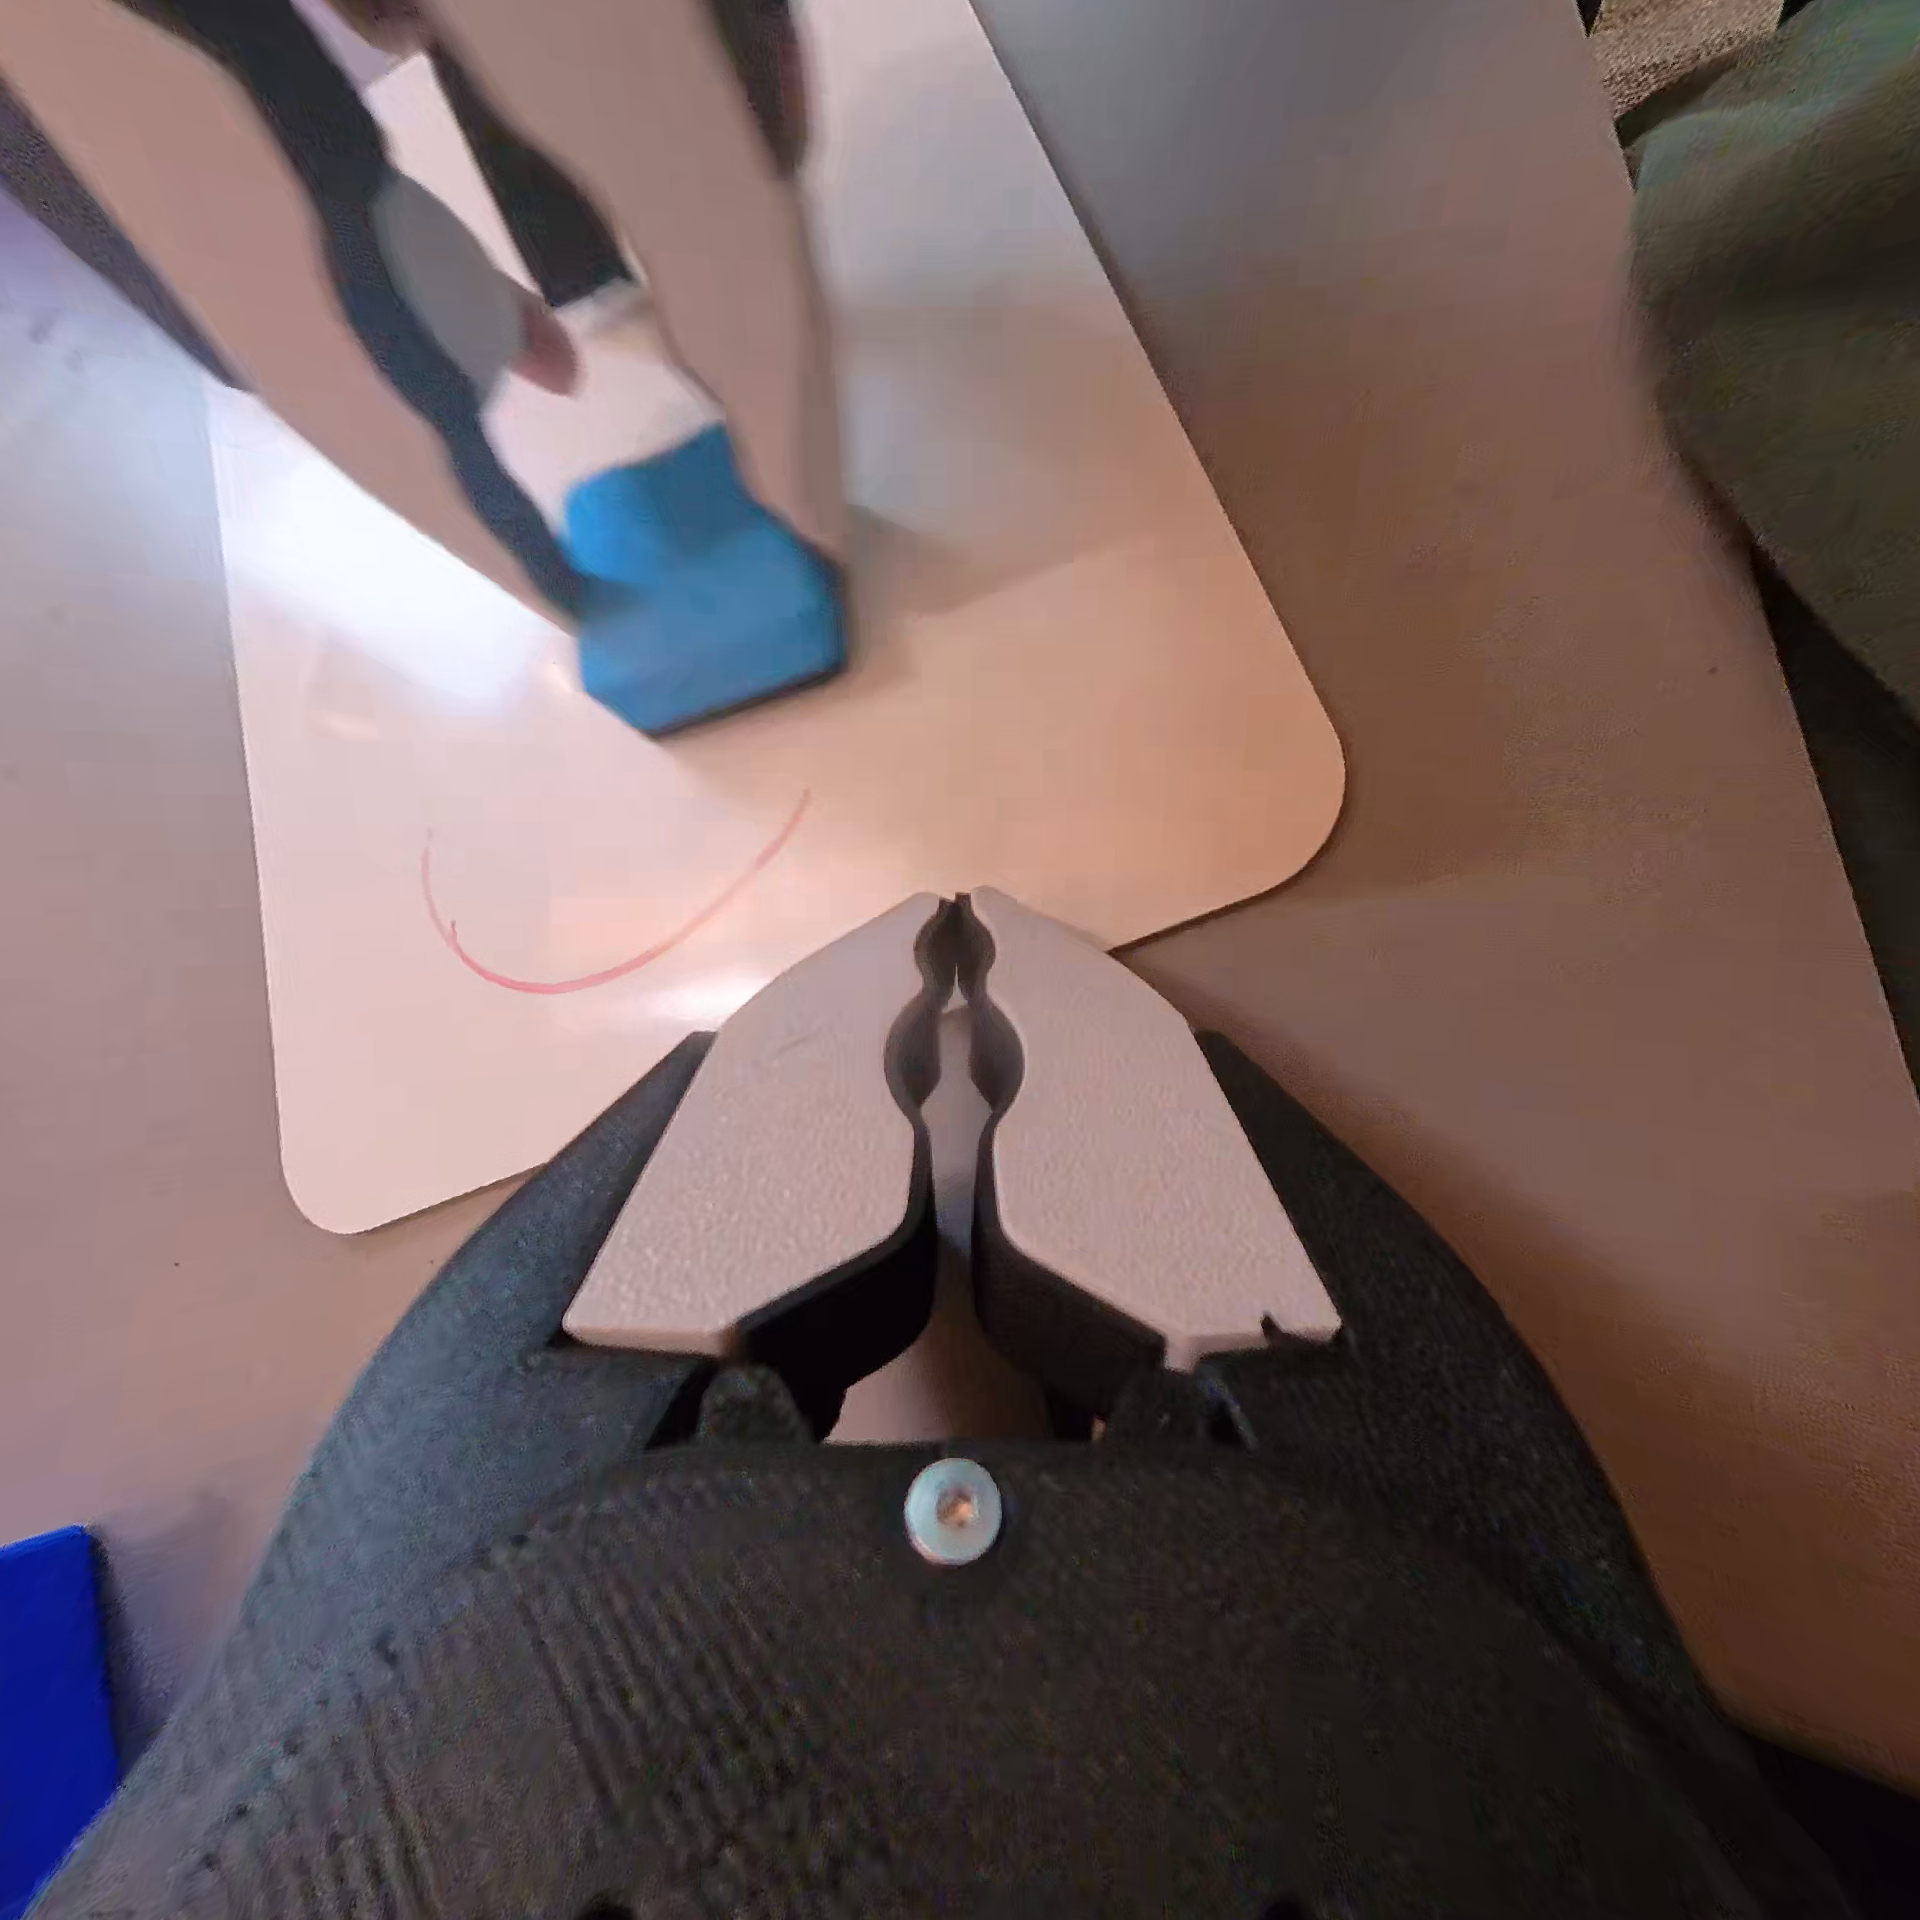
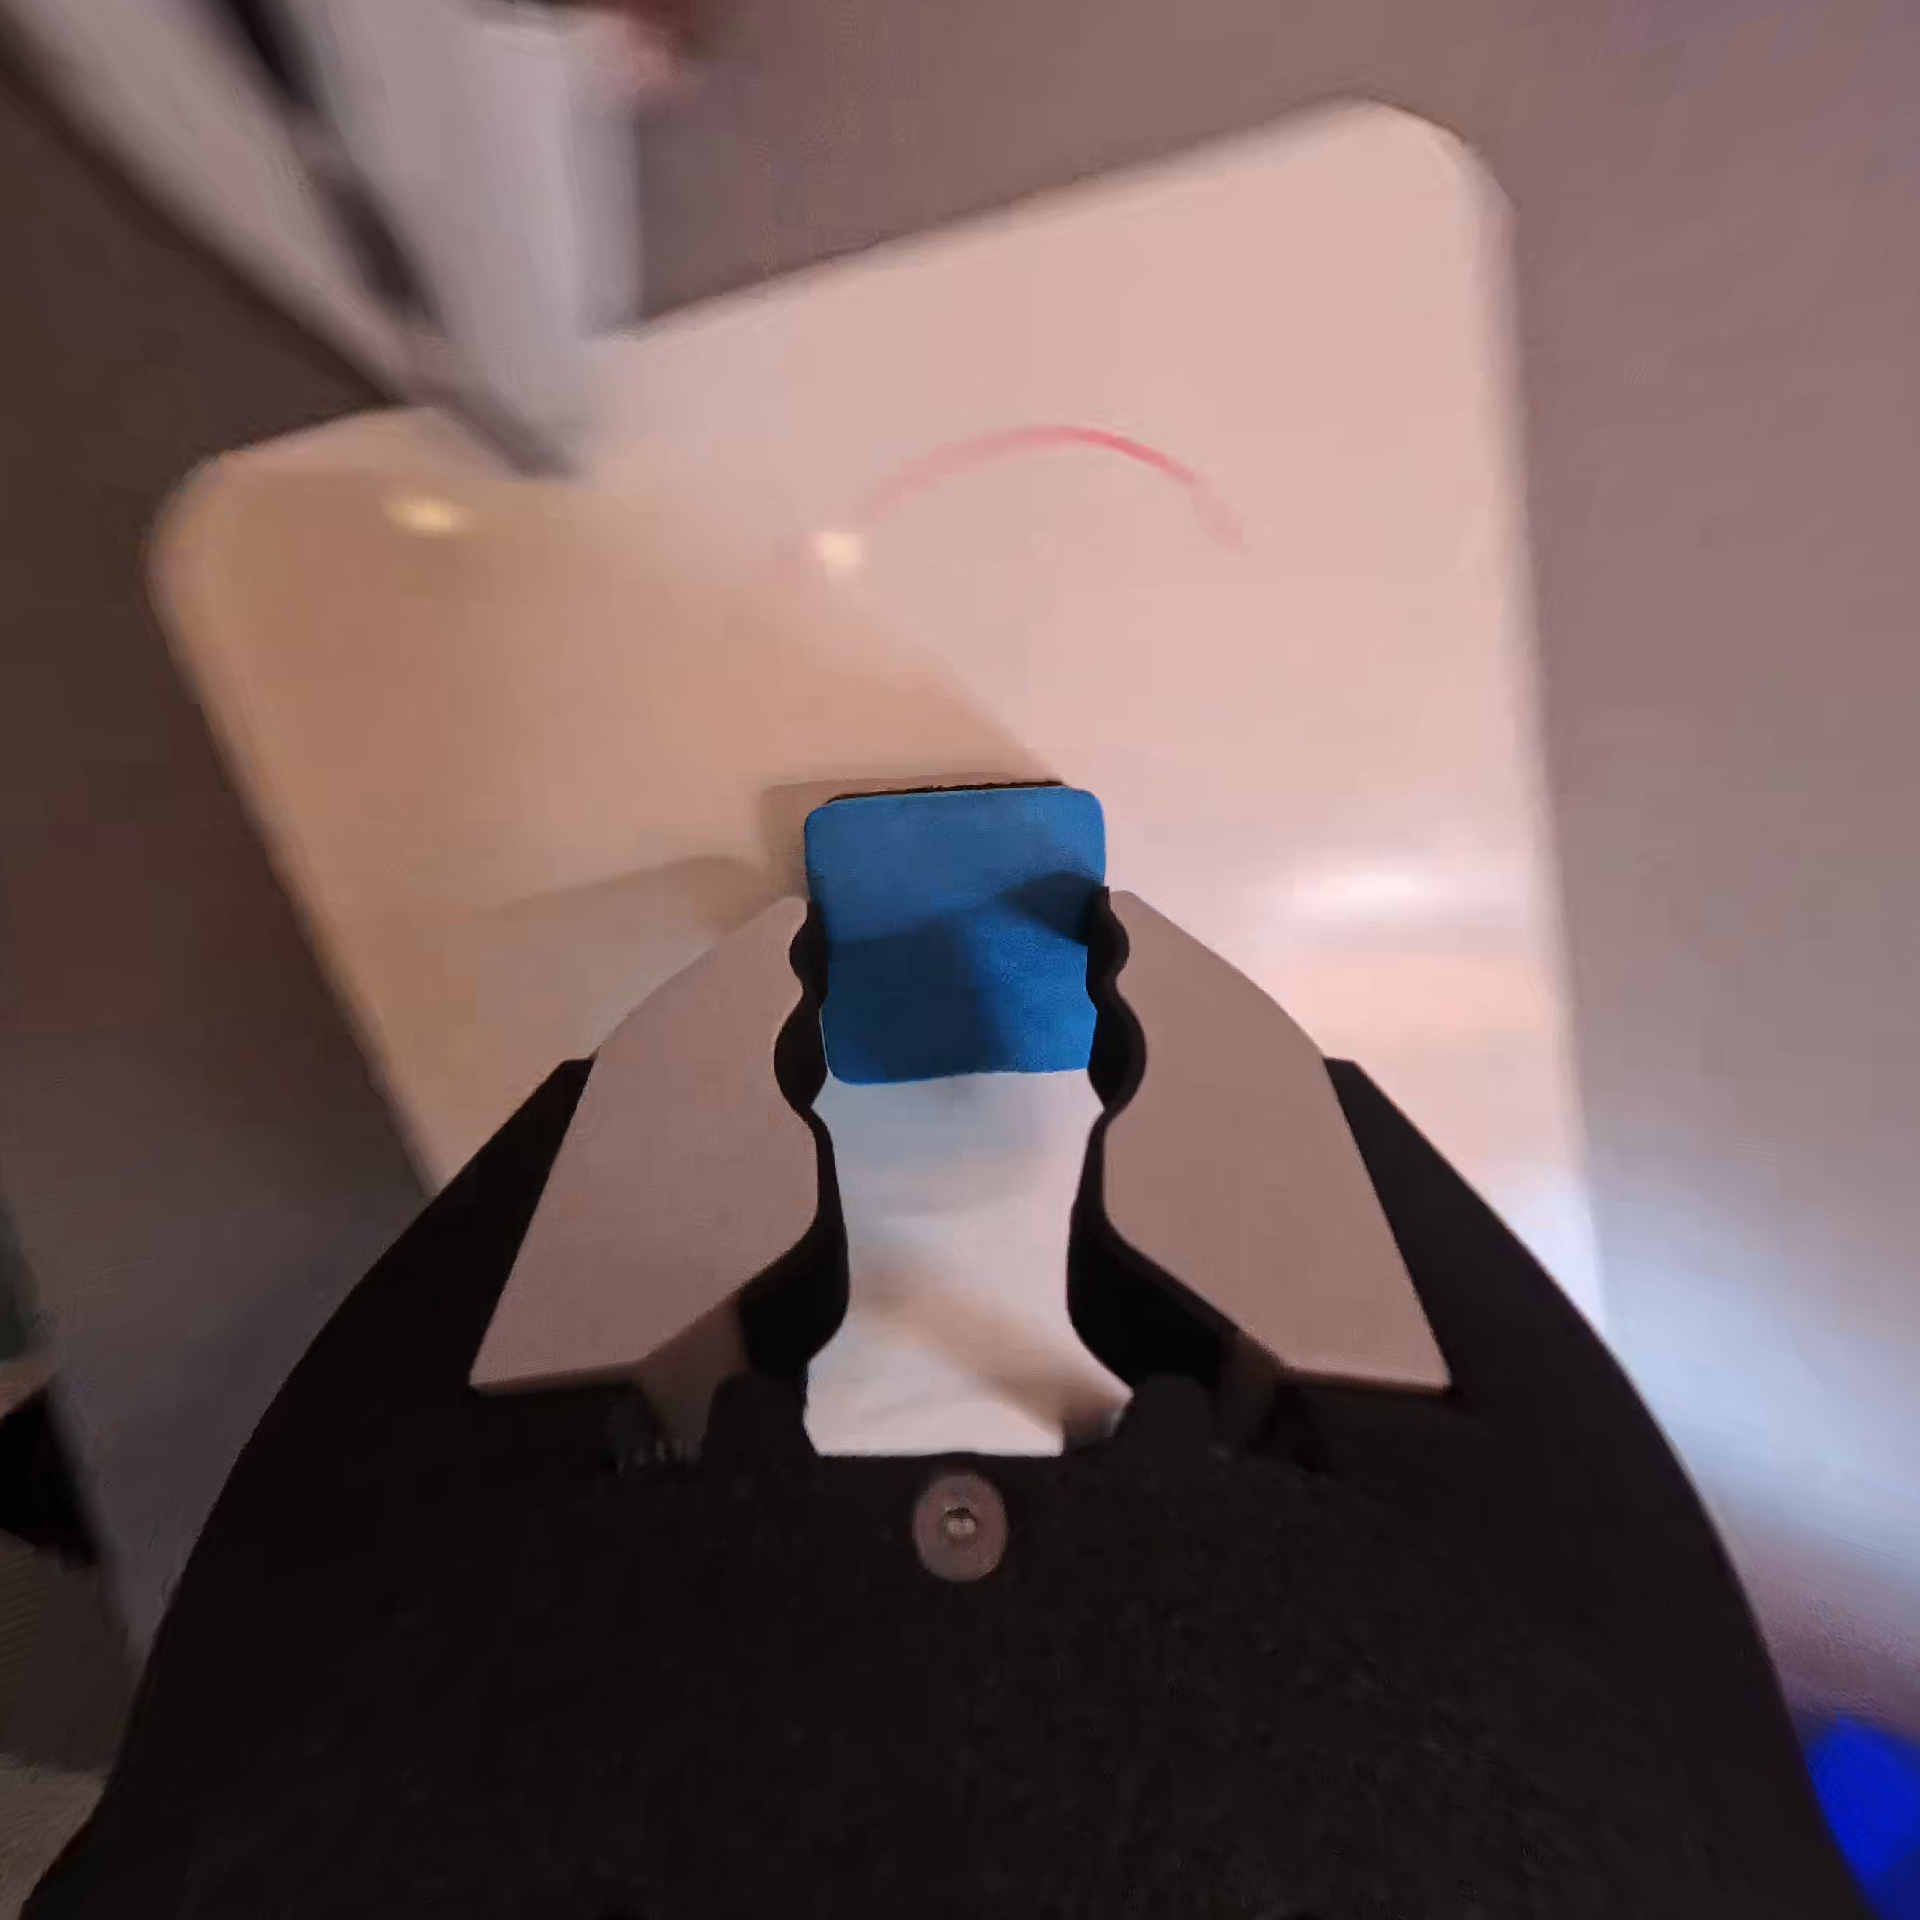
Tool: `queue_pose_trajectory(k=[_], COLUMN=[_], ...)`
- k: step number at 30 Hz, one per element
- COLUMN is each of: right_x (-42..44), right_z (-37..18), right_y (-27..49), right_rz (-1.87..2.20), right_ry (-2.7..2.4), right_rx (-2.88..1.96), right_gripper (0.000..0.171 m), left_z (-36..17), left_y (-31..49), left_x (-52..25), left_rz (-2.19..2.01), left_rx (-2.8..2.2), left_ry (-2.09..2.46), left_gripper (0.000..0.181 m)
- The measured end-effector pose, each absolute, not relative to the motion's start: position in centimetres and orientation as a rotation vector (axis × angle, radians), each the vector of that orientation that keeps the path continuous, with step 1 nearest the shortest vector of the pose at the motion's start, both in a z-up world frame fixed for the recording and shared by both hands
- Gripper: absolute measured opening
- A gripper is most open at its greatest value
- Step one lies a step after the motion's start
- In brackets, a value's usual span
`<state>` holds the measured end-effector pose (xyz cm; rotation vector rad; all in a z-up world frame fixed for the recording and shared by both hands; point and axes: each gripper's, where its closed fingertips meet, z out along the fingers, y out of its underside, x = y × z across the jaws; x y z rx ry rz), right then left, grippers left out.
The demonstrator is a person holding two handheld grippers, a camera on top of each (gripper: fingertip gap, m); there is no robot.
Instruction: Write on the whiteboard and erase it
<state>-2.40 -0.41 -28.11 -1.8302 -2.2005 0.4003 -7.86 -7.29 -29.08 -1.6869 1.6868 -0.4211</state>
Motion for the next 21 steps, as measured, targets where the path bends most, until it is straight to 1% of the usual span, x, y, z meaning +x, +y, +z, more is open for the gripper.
queue_pose_trajectory(k=[2, 4, 6, 8, 9, 11, 13, 14, 16, 19, 21], right_x=[-3.2, -6.5, -9.8, -9.1, -7.7, -5.9, -7.2, -8.5, -10.3, -6.7, -4.8], right_z=[-28.1, -28.1, -28.1, -28.1, -28.1, -28.1, -28.2, -28.2, -28.1, -28.2, -28.1], right_y=[4.7, 6.5, 2.6, -1.8, -2.6, -0.6, 4.2, 5.1, 2.7, -2.8, -1.2], right_rz=[0.328, 0.352, 0.428, 0.419, 0.400, 0.400, 0.350, 0.371, 0.418, 0.452, 0.443], right_ry=[-2.062, -2.000, -2.111, -2.272, -2.334, -2.305, -2.154, -2.116, -2.189, -2.402, -2.380], right_rx=[-1.940, -1.951, -1.806, -1.706, -1.688, -1.781, -1.872, -1.877, -1.772, -1.645, -1.715], right_gripper=[0.049, 0.049, 0.049, 0.049, 0.049, 0.049, 0.049, 0.049, 0.049, 0.049, 0.049], left_z=[-29.1, -29.1, -29.1, -29.1, -29.1, -29.1, -29.1, -29.1, -29.1, -29.1, -29.1], left_y=[-7.2, -7.2, -7.1, -7.1, -7.1, -7.1, -7.1, -7.1, -7.1, -7.2, -7.2], left_x=[-7.8, -7.8, -7.8, -7.8, -7.9, -8.0, -8.0, -8.0, -8.0, -8.1, -8.1], left_rz=[-0.421, -0.416, -0.409, -0.405, -0.404, -0.409, -0.406, -0.405, -0.403, -0.401, -0.406], left_rx=[-1.689, -1.693, -1.694, -1.695, -1.692, -1.692, -1.692, -1.692, -1.691, -1.687, -1.686], left_ry=[1.688, 1.686, 1.683, 1.683, 1.683, 1.682, 1.684, 1.683, 1.681, 1.684, 1.685], left_gripper=[0.000, 0.000, 0.000, 0.000, 0.000, 0.000, 0.000, 0.000, 0.000, 0.000, 0.000])
